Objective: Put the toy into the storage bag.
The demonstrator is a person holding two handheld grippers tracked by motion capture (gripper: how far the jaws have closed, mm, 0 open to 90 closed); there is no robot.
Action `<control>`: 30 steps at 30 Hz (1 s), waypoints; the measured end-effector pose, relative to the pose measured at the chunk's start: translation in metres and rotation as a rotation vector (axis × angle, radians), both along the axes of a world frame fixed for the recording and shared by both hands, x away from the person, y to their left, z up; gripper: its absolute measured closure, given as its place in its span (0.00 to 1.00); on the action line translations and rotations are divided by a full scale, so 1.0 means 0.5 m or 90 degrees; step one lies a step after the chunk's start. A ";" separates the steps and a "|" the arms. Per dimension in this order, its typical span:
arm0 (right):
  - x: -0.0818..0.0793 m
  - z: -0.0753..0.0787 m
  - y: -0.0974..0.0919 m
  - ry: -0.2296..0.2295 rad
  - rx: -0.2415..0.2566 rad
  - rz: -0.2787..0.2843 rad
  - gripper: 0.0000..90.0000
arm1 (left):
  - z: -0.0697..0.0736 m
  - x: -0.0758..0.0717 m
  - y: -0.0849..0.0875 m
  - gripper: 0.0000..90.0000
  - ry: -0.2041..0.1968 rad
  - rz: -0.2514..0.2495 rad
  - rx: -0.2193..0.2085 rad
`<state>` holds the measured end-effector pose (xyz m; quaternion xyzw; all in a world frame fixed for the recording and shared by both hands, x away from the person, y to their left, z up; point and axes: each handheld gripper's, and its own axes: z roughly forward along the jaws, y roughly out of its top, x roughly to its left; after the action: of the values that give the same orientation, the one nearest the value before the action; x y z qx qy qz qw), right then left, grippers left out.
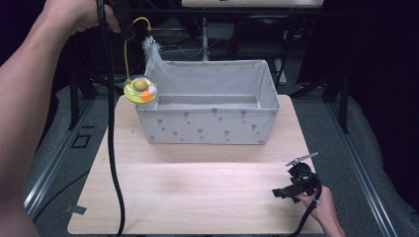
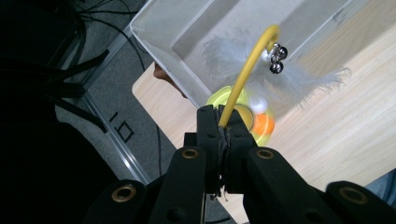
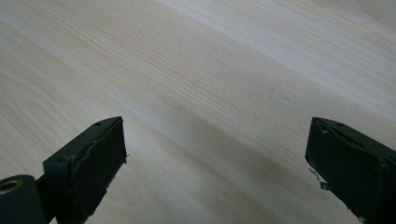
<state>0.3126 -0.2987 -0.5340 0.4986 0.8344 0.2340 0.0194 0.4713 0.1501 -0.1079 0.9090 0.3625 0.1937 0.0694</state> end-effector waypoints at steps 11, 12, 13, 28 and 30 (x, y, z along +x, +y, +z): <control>0.000 -0.001 -0.001 -0.002 0.003 -0.003 0.05 | 0.004 0.032 -0.021 0.99 -0.014 0.011 -0.009; 0.000 -0.001 -0.001 -0.003 0.003 -0.003 0.05 | 0.003 0.035 -0.023 0.99 -0.012 0.012 -0.005; 0.000 -0.001 -0.001 -0.003 0.003 -0.003 0.05 | 0.003 0.037 -0.025 0.99 -0.010 0.013 -0.003; 0.000 0.000 0.000 -0.002 0.002 -0.001 0.05 | -0.032 0.076 -0.035 0.99 -0.015 0.024 -0.016; 0.000 0.000 -0.001 0.000 0.001 0.002 0.05 | -0.038 0.082 -0.037 0.99 -0.018 0.026 -0.018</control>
<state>0.3126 -0.2990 -0.5341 0.4975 0.8349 0.2346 0.0183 0.5121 0.1316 -0.1267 0.8976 0.3824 0.2028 0.0834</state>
